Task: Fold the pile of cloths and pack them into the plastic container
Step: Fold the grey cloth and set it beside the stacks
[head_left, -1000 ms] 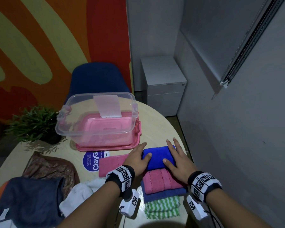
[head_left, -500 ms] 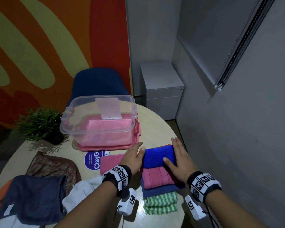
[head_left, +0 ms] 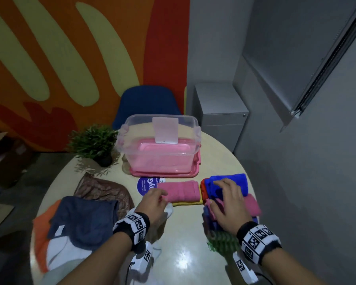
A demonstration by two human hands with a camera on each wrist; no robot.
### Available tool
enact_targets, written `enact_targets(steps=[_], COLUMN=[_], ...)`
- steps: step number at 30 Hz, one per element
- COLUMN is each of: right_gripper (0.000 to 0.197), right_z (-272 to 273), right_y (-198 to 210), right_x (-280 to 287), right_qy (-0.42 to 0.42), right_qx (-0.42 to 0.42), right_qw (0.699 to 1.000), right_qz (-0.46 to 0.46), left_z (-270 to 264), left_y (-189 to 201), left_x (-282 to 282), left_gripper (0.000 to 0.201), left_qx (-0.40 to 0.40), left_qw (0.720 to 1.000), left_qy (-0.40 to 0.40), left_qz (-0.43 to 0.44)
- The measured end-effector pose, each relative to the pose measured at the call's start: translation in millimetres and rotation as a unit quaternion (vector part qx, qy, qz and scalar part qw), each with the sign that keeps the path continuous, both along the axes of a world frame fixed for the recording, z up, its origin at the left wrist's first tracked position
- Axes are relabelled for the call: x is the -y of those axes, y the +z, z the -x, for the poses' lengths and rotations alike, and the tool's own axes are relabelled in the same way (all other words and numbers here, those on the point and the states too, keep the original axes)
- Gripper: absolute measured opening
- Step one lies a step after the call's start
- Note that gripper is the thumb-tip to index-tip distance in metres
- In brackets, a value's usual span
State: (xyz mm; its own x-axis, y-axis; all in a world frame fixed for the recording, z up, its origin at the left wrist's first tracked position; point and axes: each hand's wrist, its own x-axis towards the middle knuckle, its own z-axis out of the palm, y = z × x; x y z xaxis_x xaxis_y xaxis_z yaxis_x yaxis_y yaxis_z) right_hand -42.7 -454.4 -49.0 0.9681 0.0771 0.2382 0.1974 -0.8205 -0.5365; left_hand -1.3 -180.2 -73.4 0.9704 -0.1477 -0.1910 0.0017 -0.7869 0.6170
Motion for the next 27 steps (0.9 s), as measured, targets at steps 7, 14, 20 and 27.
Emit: enact_targets(steps=[7,14,20,27], right_gripper=[0.036,0.071,0.092,0.085], right_z=[34.2,64.7,70.3,77.1], right_y=[-32.8,-65.3,-88.8,-102.1], right_x=[-100.5,-186.4,-221.2,-231.3], right_qy=[0.137,0.210,0.218,0.187], right_qx=[-0.143,-0.361,-0.375,-0.362], right_qw=[0.979,0.906,0.884,0.895], right_qz=[0.051,0.066,0.176,0.179], left_z=[47.6,96.7,94.2,77.9], left_y=[-18.7,-65.4,-82.1,-100.1], left_x=[-124.1,-207.5,-211.7,-207.1], left_gripper=[0.016,0.057,0.046,0.043], left_qx=[0.005,-0.134,-0.075,-0.086], left_qw=[0.997,0.963,0.976,0.987], left_qy=[-0.017,-0.133,-0.124,-0.059], left_qz=[-0.081,-0.193,-0.160,-0.122])
